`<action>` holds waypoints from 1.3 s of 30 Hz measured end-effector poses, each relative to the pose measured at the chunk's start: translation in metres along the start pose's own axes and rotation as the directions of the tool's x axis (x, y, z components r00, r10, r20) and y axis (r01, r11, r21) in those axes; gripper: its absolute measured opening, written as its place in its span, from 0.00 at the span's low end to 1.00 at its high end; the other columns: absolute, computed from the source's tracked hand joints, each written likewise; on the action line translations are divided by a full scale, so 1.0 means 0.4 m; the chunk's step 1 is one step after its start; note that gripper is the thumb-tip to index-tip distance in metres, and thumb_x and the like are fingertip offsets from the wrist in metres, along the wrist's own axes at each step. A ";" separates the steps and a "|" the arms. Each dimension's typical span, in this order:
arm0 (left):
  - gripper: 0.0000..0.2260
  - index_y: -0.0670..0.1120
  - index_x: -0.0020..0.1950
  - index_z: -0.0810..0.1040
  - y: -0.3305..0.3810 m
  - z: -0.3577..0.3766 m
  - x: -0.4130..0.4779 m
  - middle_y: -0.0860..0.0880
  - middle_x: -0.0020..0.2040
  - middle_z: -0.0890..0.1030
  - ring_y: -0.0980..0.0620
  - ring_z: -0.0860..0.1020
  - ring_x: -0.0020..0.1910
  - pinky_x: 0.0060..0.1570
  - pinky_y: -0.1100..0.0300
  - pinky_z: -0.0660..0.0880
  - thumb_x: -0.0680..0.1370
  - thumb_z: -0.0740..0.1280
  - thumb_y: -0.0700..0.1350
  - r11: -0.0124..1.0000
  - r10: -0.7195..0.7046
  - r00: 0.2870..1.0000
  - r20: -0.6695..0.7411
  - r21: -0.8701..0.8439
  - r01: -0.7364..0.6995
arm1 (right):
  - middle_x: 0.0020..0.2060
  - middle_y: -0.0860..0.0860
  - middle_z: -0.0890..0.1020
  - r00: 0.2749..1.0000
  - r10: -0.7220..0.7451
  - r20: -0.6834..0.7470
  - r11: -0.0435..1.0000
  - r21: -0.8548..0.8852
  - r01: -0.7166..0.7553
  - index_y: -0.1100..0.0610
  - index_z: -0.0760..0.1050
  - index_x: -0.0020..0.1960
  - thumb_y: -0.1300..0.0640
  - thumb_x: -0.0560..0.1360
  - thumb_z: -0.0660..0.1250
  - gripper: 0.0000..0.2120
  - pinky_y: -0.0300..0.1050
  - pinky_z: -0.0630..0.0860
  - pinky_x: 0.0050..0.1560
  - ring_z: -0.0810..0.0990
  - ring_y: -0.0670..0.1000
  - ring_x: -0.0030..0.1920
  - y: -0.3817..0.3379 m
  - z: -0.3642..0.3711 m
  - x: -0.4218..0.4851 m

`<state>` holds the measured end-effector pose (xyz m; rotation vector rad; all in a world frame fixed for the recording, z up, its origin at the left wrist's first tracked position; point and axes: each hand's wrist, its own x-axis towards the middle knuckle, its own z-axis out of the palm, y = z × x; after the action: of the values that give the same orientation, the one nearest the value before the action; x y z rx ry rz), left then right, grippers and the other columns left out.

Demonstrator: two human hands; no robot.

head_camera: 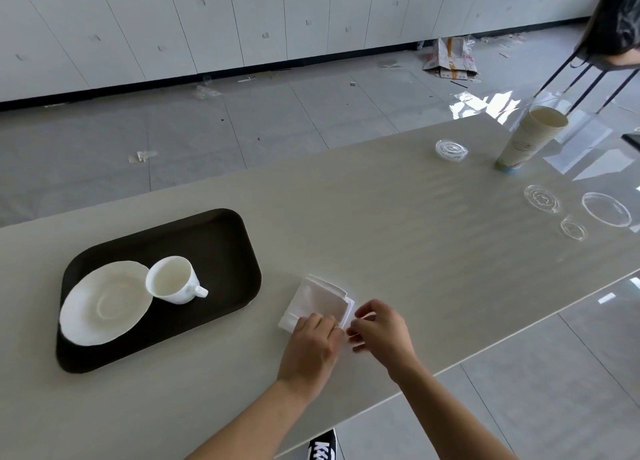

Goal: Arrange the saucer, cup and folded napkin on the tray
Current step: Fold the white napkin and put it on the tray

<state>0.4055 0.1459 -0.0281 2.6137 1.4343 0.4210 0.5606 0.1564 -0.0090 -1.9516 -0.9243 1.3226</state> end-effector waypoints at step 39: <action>0.05 0.41 0.35 0.78 -0.078 -0.080 -0.086 0.45 0.34 0.76 0.43 0.74 0.28 0.23 0.55 0.72 0.65 0.71 0.33 0.906 -0.356 0.929 0.101 -0.207 0.369 | 0.22 0.49 0.66 0.977 -0.202 -0.072 0.839 -0.527 0.135 0.55 0.62 0.27 0.56 0.69 0.71 0.20 0.44 0.61 0.27 0.63 0.49 0.25 -0.001 0.081 -0.030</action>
<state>0.3530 0.1333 -0.0114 2.1062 1.6966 0.4216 0.5267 0.1501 -0.0128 -2.2488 -1.4715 0.8906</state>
